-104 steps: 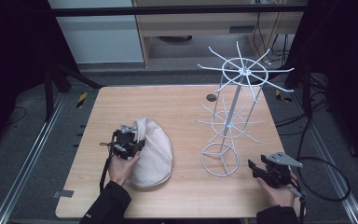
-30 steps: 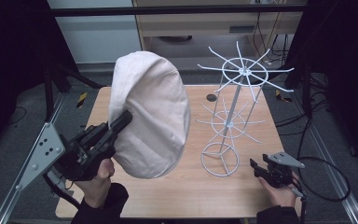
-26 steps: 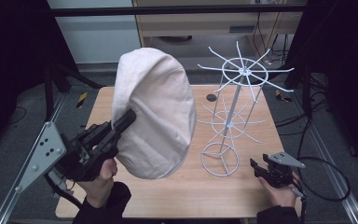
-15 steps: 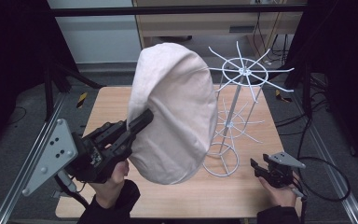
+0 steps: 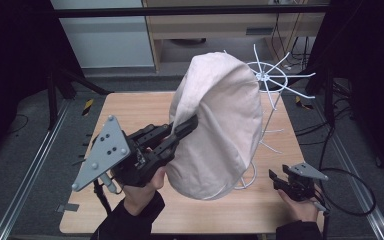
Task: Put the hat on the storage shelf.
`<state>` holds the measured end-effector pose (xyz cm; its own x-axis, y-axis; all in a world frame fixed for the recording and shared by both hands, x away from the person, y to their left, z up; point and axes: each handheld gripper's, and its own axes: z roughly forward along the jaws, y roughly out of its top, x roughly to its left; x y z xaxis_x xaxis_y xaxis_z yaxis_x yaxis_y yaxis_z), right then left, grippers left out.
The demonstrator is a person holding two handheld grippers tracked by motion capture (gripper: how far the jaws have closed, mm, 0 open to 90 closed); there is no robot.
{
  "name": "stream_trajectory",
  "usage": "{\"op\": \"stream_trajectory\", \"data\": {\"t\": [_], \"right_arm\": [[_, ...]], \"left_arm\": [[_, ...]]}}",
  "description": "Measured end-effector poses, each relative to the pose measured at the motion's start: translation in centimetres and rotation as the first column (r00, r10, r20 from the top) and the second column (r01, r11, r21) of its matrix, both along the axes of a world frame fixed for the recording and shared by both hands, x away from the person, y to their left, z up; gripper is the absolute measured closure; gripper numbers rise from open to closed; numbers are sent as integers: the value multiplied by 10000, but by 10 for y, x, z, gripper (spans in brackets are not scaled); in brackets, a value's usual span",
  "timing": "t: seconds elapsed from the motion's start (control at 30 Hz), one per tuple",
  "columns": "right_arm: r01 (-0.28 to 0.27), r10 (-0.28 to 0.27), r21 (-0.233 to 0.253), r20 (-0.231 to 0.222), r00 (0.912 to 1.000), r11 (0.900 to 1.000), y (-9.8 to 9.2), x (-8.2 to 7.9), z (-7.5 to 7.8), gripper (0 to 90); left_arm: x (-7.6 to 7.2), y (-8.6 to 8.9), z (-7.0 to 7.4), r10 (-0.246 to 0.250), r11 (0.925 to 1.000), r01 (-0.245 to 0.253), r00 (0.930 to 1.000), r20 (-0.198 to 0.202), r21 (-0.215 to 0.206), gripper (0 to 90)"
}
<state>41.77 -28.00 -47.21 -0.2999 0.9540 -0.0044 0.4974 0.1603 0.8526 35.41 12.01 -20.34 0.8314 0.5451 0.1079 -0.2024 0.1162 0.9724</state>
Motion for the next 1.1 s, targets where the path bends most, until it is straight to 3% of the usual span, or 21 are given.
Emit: {"op": "stream_trajectory", "data": {"t": [0.17,0.27,0.33,0.37,0.43,0.53,0.6,0.77,0.83,0.9,1.0,1.1], "right_arm": [[-16,16,-18,-13,10000,10000,0,1,-1,446],[-2,2,15,-29,10000,10000,0,0,0,446],[13,-13,20,-35,10000,10000,0,0,0,445],[13,-13,20,-35,10000,10000,0,0,0,445],[5,-5,20,-70,10000,10000,1,0,-1,446],[4,-4,9,-91,10000,10000,1,0,-1,445],[15,-15,26,-93,10000,10000,1,0,-1,445],[6,-6,13,-88,10000,10000,1,0,-1,445],[2,-2,8,-82,10000,10000,1,0,-1,444],[7,-7,11,-74,10000,10000,1,0,-1,444],[21,-21,18,-66,10000,10000,0,0,-1,442],[24,-24,-9,-72,10000,10000,0,0,-1,441]], "left_arm": [[10,-1,-19,140,9990,-118,9986,-515,432,883],[17,1,-34,127,9988,-81,9953,-964,488,881],[23,3,-44,79,9987,-7,9900,-1405,511,878],[23,3,-44,79,9987,-7,9900,-1405,511,874],[30,3,-56,197,9969,-55,9828,-1837,779,870],[34,1,-63,303,9948,-99,9788,-2025,1012,861],[40,-3,-74,461,9900,-136,9718,-2311,1406,850],[46,-8,-87,511,9849,-51,9636,-2624,1731,837],[47,-8,-89,553,9834,-64,9624,-2658,1814,791],[46,-8,-92,665,9802,-138,9626,-2627,1975,686],[40,2,-97,846,9789,-314,9617,-2608,2020,559],[33,18,-103,1226,9733,-636,9563,-2652,2206,513]]}}
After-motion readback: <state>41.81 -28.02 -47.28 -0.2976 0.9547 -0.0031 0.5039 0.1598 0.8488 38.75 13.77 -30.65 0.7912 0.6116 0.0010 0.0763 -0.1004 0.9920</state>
